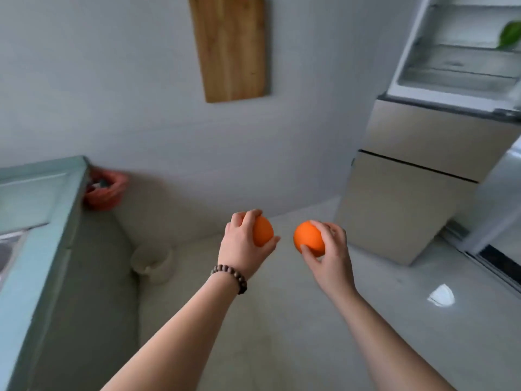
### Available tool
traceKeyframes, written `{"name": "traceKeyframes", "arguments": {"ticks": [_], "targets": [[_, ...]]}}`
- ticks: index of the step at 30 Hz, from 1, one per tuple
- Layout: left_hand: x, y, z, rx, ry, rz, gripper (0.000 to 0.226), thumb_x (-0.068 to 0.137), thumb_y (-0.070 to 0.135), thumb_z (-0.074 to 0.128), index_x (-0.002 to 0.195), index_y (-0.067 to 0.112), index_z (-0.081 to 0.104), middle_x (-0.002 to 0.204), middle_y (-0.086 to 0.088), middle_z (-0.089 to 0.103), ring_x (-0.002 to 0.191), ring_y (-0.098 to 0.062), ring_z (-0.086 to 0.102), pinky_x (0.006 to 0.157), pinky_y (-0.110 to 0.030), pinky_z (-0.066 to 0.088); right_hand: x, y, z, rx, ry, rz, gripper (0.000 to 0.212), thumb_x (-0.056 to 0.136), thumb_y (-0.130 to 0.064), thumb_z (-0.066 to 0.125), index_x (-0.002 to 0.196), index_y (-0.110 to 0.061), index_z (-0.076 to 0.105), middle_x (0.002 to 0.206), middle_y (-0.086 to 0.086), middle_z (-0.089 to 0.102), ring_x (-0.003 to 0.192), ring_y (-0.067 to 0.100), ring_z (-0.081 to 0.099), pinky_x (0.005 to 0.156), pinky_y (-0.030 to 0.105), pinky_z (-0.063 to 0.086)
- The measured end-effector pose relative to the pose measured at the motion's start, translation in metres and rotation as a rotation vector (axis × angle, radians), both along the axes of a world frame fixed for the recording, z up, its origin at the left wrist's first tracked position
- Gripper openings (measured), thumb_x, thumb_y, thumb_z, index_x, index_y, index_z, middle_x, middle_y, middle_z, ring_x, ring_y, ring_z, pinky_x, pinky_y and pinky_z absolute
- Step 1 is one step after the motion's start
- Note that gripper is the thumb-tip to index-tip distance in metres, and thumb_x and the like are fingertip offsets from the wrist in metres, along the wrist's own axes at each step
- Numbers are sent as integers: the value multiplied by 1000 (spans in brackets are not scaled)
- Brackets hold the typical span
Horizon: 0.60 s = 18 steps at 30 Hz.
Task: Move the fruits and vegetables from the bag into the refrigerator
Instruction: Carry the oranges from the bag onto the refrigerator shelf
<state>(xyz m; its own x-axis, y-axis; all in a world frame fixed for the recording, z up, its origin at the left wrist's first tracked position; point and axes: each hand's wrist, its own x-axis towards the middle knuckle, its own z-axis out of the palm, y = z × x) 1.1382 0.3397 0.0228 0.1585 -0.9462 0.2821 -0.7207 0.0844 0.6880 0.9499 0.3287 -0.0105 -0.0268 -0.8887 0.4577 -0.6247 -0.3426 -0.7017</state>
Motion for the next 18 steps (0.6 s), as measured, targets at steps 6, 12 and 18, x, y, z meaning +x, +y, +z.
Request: {"name": "traceKeyframes", "arguments": {"ticks": [6, 12, 18], "targets": [[-86, -68, -8, 36, 4, -220, 65, 73, 51, 70, 128, 31, 43, 127, 4, 43, 115, -21, 47, 91, -38, 48, -84, -32, -6, 29, -36, -231, 51, 77, -20, 70, 123, -30, 52, 128, 0, 41, 111, 20, 51, 81, 30, 48], [-140, -153, -16, 49, 19, -336, 66, 73, 51, 70, 129, 31, 42, 126, 4, 43, 115, -20, 47, 91, -35, 48, -130, -89, -10, 34, -39, -351, 51, 78, -19, 70, 124, -29, 52, 127, -1, 41, 109, 18, 50, 79, 28, 47], [-182, -263, -14, 53, 18, -467, 66, 74, 49, 70, 130, 29, 41, 128, 3, 42, 115, -21, 47, 93, -37, 48, -158, -191, -5, 19, -43, -428, 50, 79, -21, 70, 125, -28, 51, 129, 1, 40, 111, 21, 49, 82, 28, 46]]}}
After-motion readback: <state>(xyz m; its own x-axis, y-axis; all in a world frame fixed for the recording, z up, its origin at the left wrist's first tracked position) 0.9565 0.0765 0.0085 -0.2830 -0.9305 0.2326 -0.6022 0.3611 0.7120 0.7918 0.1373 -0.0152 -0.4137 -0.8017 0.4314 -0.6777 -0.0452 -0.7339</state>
